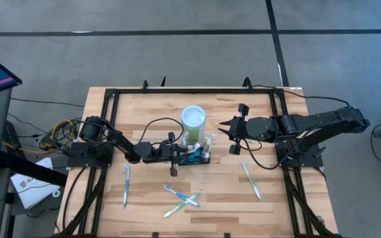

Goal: Pick & Place toothbrushing station
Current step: Put the orange toothbrush into the wire organizer

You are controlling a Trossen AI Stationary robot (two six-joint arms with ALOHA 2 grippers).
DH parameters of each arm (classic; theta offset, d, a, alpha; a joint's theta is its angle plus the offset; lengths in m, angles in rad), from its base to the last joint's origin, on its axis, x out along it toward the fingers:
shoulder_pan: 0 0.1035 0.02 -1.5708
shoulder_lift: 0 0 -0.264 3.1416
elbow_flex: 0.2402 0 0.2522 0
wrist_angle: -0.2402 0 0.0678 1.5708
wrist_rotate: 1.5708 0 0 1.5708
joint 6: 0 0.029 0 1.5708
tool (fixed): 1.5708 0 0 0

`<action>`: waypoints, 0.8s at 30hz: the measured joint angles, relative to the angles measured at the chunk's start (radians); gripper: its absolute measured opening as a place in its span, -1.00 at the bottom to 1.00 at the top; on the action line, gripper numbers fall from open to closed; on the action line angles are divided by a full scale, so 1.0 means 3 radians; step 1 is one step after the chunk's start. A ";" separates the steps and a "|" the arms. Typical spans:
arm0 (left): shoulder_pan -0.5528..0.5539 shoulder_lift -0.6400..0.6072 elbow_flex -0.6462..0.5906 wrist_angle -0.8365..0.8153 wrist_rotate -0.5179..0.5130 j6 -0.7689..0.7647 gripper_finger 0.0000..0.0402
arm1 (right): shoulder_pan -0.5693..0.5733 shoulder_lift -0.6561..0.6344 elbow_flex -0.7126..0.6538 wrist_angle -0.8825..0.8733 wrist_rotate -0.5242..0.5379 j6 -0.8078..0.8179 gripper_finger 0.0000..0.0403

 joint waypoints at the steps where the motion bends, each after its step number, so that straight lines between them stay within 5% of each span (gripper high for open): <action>1: 0.0000 0.0000 0.0000 0.0000 0.0007 0.0000 -0.77 | 0.0000 0.0000 0.0000 0.0001 0.0000 0.0000 -0.60; 24: -0.0025 -0.0032 0.0000 -0.0009 0.0091 -0.0061 -0.71 | 0.0000 -0.0001 0.0000 0.0000 -0.0001 0.0001 -0.60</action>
